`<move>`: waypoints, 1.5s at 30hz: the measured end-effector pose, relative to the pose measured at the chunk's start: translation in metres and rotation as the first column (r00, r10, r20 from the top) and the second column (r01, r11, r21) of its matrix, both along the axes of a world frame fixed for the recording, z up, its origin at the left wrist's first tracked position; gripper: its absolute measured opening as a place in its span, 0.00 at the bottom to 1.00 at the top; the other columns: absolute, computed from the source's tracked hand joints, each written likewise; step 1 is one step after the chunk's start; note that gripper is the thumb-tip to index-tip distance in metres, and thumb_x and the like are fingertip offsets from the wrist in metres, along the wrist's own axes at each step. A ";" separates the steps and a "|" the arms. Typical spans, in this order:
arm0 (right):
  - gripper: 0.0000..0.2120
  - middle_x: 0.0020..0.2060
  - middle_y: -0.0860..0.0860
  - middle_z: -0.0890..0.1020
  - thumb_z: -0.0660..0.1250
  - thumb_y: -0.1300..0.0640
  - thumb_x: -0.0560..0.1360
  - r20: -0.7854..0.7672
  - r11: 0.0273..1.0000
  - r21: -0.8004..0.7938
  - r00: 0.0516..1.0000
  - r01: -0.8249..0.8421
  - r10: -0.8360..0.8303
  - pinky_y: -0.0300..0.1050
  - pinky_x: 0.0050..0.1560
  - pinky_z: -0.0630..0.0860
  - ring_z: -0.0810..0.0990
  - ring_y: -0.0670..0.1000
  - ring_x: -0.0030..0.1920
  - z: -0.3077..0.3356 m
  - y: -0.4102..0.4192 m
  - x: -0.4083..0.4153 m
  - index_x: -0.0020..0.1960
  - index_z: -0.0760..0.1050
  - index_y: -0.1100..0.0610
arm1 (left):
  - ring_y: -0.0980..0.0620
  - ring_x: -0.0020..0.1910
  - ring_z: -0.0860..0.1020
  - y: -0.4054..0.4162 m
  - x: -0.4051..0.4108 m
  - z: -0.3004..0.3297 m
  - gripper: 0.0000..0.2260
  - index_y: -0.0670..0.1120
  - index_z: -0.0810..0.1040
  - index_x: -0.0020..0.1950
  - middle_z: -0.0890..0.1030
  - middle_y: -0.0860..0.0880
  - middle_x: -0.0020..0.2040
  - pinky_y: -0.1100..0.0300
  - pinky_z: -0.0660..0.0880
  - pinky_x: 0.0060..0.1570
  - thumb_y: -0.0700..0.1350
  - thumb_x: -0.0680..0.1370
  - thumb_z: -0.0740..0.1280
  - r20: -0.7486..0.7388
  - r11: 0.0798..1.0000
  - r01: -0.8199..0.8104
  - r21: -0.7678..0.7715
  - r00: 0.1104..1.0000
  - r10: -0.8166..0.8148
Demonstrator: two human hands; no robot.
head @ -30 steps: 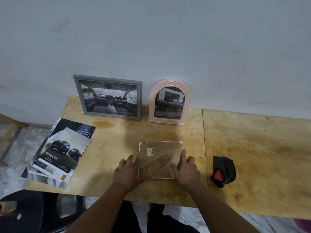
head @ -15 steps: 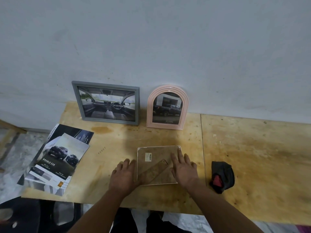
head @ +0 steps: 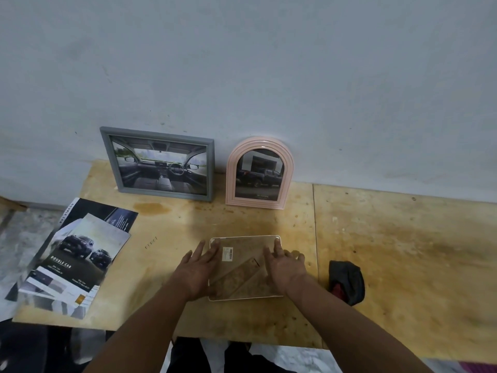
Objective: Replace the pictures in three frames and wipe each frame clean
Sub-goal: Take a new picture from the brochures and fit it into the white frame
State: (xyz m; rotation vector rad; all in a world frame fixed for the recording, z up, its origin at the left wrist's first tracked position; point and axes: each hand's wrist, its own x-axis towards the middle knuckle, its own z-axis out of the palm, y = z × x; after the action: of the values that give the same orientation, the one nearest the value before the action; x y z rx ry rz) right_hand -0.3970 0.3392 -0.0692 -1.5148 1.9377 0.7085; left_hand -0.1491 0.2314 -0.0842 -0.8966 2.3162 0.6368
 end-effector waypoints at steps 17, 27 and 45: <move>0.52 0.79 0.54 0.31 0.68 0.42 0.78 0.182 0.991 -0.105 0.978 -0.081 0.099 0.66 0.80 0.45 0.33 0.58 0.81 -0.001 0.009 -0.008 0.83 0.34 0.55 | 0.41 0.83 0.40 0.009 -0.022 0.009 0.49 0.49 0.31 0.82 0.29 0.50 0.82 0.39 0.47 0.81 0.57 0.80 0.68 0.141 0.998 -0.056 0.029 0.989 0.052; 0.55 0.81 0.54 0.32 0.71 0.41 0.75 0.139 0.995 -0.032 0.986 -0.092 0.096 0.67 0.79 0.48 0.33 0.56 0.81 -0.005 -0.001 -0.008 0.82 0.32 0.51 | 0.44 0.83 0.41 0.010 -0.021 0.007 0.46 0.48 0.34 0.83 0.30 0.50 0.82 0.41 0.51 0.81 0.59 0.81 0.65 0.078 0.998 -0.065 0.019 0.995 0.063; 0.52 0.77 0.48 0.25 0.69 0.43 0.78 0.220 0.998 -0.058 0.975 -0.027 0.039 0.66 0.79 0.48 0.26 0.51 0.77 -0.009 0.007 -0.017 0.82 0.31 0.47 | 0.42 0.81 0.34 0.016 0.009 -0.028 0.50 0.58 0.25 0.78 0.25 0.47 0.79 0.34 0.48 0.77 0.76 0.74 0.58 -0.039 0.982 -0.055 -0.178 0.998 0.049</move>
State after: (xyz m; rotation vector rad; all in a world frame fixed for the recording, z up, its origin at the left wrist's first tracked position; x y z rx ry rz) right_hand -0.4143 0.3464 -0.0785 -1.5898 1.7809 0.4807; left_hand -0.1397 0.2471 -0.1125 -1.0386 2.4170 0.4740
